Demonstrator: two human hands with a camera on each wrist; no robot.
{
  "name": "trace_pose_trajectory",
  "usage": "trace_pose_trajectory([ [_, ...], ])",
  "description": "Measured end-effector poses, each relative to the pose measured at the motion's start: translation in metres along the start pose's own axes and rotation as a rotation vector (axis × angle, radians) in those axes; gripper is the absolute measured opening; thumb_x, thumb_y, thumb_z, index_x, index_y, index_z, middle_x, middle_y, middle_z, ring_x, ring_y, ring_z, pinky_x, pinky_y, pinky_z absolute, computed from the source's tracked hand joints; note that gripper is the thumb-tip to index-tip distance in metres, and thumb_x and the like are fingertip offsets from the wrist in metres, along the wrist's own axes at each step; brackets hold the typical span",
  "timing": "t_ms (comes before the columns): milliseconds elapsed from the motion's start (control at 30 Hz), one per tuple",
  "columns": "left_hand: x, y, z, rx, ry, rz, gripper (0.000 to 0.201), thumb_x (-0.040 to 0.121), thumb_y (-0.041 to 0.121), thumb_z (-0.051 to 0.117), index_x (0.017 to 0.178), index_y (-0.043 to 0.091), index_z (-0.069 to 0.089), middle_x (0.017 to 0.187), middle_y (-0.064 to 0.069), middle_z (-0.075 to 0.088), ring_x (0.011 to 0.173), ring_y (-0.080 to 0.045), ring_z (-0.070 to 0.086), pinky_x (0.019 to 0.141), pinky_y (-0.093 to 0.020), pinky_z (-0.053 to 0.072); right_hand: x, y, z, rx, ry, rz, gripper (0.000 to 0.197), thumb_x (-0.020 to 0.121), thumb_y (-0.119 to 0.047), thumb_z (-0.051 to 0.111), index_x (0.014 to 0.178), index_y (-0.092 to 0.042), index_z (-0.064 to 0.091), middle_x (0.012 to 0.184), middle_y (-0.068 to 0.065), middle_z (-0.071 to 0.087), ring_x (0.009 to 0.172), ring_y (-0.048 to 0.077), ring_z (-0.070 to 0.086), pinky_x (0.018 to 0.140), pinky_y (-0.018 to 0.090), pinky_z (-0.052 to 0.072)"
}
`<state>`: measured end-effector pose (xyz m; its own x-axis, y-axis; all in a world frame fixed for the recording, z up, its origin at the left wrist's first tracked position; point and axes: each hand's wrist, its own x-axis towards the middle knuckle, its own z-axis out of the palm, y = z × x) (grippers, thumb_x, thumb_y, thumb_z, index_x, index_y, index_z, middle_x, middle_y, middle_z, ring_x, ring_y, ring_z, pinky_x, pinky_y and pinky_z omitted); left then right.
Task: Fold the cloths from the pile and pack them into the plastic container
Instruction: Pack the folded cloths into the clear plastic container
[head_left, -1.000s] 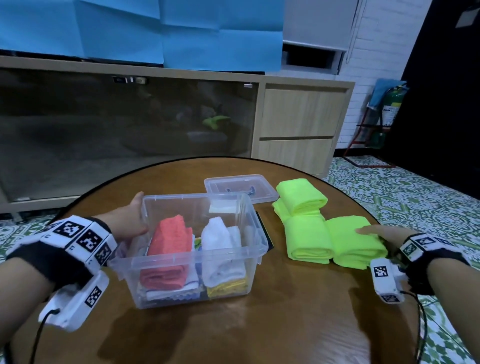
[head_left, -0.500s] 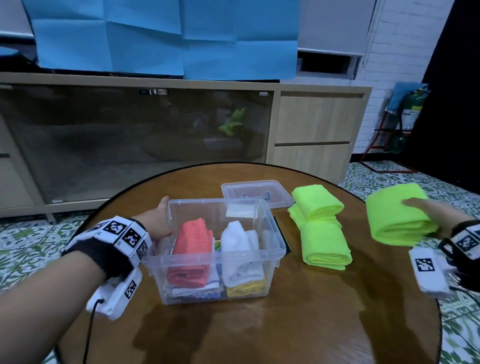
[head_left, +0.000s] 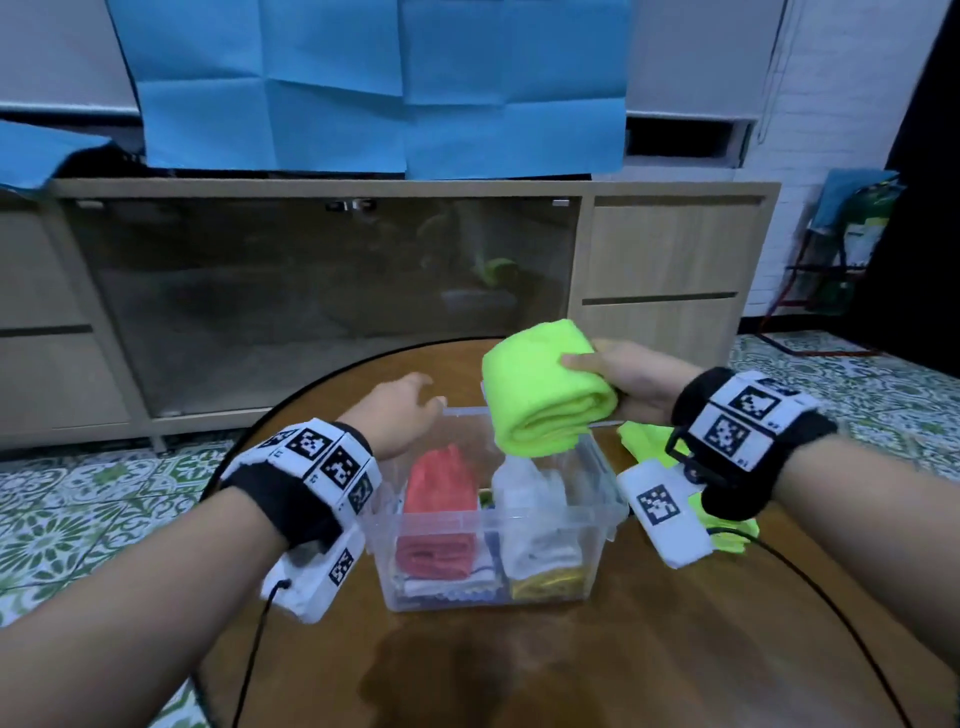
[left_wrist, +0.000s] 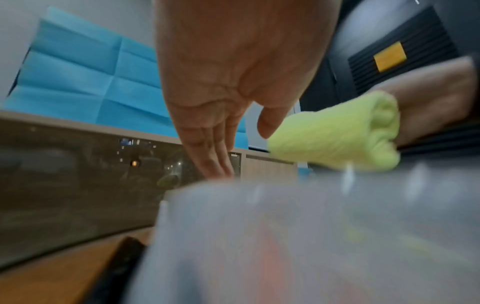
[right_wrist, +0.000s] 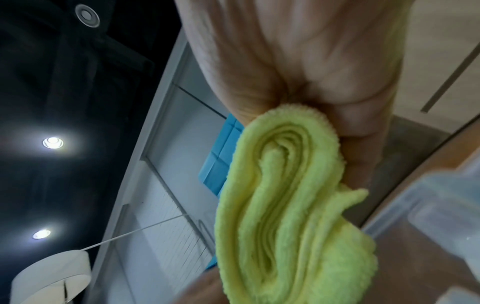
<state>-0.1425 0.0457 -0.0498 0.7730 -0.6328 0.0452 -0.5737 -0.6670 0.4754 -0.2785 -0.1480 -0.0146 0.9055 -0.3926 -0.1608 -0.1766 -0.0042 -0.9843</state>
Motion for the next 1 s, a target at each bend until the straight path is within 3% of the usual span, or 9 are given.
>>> trace_pose_trajectory([
  [100,-0.004,0.01,-0.002,-0.535,-0.212,-0.174,0.055,0.098,0.048,0.034,0.133,0.005,0.042,0.086,-0.012,0.061,0.07,-0.026,0.063,0.063,-0.03,0.054,0.013,0.009,0.034,0.081,-0.08,-0.026,0.026,0.1,-0.012,0.039,0.122,-0.004,0.05,0.098,0.011,0.063,0.068,0.013,0.068,0.059,0.025,0.057],
  [233,-0.001,0.004,-0.003,-0.889,-0.324,-0.171,0.056,0.09,0.054,0.047,0.132,0.016,0.045,0.114,-0.011,0.064,0.098,-0.026,0.065,0.084,-0.045,0.054,0.019,0.017,0.059,0.098,-0.126,-0.043,0.028,0.1,-0.014,0.04,0.122,-0.002,0.05,0.111,0.017,0.061,0.089,0.025,0.062,0.073,0.032,0.055],
  [300,0.003,0.0,-0.003,-0.959,-0.257,-0.172,0.086,0.076,0.047,0.07,0.144,0.022,0.024,0.127,-0.01,0.057,0.106,-0.03,0.063,0.086,-0.056,0.051,0.019,0.018,0.064,0.067,-0.134,-0.036,0.027,0.099,-0.018,0.042,0.121,-0.004,0.052,0.118,0.019,0.061,0.1,0.031,0.062,0.084,0.04,0.052],
  [400,0.007,0.003,-0.007,-0.885,-0.179,-0.172,0.098,0.085,0.031,0.066,0.149,0.026,-0.007,0.124,-0.005,0.047,0.094,-0.026,0.063,0.076,-0.047,0.056,0.016,0.017,0.063,0.046,-0.178,-0.009,0.022,0.1,-0.021,0.041,0.113,-0.01,0.054,0.108,0.012,0.064,0.091,0.024,0.064,0.073,0.034,0.057],
  [467,0.008,0.004,-0.012,-0.78,-0.144,-0.157,0.092,0.089,0.026,0.06,0.149,0.024,-0.009,0.123,-0.006,0.043,0.082,-0.019,0.06,0.061,-0.034,0.057,0.015,0.017,0.059,0.067,-0.172,0.014,0.019,0.1,-0.018,0.04,0.112,-0.011,0.052,0.102,0.009,0.062,0.085,0.021,0.062,0.07,0.033,0.056],
  [600,0.006,-0.002,-0.018,-0.785,-0.221,-0.146,0.088,0.091,0.016,0.058,0.15,0.026,-0.006,0.125,-0.008,0.042,0.09,-0.024,0.06,0.073,-0.041,0.054,0.019,0.017,0.056,0.036,-0.199,0.082,0.02,0.098,-0.009,0.04,0.114,-0.008,0.051,0.104,0.011,0.061,0.088,0.023,0.06,0.088,0.042,0.049],
  [833,0.002,-0.017,-0.007,-0.609,-0.341,-0.253,0.095,0.088,0.02,0.063,0.149,0.027,-0.01,0.142,-0.016,0.037,0.117,-0.035,0.053,0.094,-0.052,0.048,0.04,0.026,0.068,-0.206,-0.356,0.365,0.038,0.099,-0.004,0.037,0.136,0.001,0.038,0.126,0.019,0.055,0.104,0.031,0.058,0.088,0.047,0.048],
  [900,0.003,-0.016,-0.008,-0.526,-0.371,-0.259,0.091,0.087,0.025,0.064,0.15,0.024,-0.002,0.141,-0.015,0.039,0.119,-0.034,0.052,0.096,-0.05,0.047,0.046,0.024,0.069,-0.254,-0.388,0.398,0.033,0.099,-0.002,0.035,0.131,0.001,0.04,0.113,0.017,0.06,0.094,0.029,0.062,0.079,0.044,0.053],
  [1000,0.0,-0.007,-0.015,-0.211,-0.393,-0.185,0.057,0.087,0.033,0.064,0.13,0.003,0.042,0.117,-0.01,0.058,0.102,-0.026,0.06,0.085,-0.036,0.053,0.05,0.02,0.065,-0.341,-0.436,0.432,0.019,0.099,0.0,0.035,0.109,0.0,0.051,0.087,0.015,0.068,0.069,0.027,0.07,0.064,0.041,0.057],
])
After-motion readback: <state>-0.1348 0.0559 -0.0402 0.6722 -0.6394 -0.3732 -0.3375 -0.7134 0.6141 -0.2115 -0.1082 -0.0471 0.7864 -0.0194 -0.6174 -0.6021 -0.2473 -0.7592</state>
